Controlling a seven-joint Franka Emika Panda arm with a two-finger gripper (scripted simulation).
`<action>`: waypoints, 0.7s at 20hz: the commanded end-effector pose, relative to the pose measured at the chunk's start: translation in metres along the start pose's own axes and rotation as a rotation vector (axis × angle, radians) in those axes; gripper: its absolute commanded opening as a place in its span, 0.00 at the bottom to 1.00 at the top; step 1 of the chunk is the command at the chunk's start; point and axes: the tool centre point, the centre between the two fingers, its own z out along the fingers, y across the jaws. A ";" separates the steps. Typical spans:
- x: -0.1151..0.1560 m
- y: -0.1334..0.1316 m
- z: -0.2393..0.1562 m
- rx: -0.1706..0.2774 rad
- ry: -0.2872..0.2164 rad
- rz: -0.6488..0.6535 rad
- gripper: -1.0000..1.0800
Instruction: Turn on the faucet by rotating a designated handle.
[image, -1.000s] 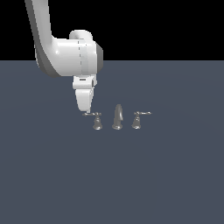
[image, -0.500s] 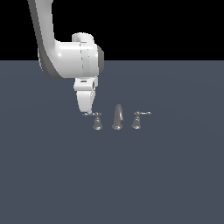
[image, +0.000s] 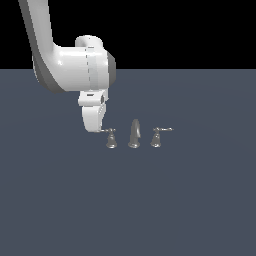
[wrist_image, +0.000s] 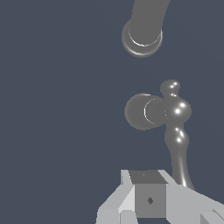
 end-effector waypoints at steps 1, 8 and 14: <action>-0.008 0.011 0.000 -0.006 -0.001 -0.007 0.00; 0.002 0.020 0.000 -0.001 0.000 0.001 0.00; 0.004 0.040 0.000 -0.004 -0.001 -0.003 0.00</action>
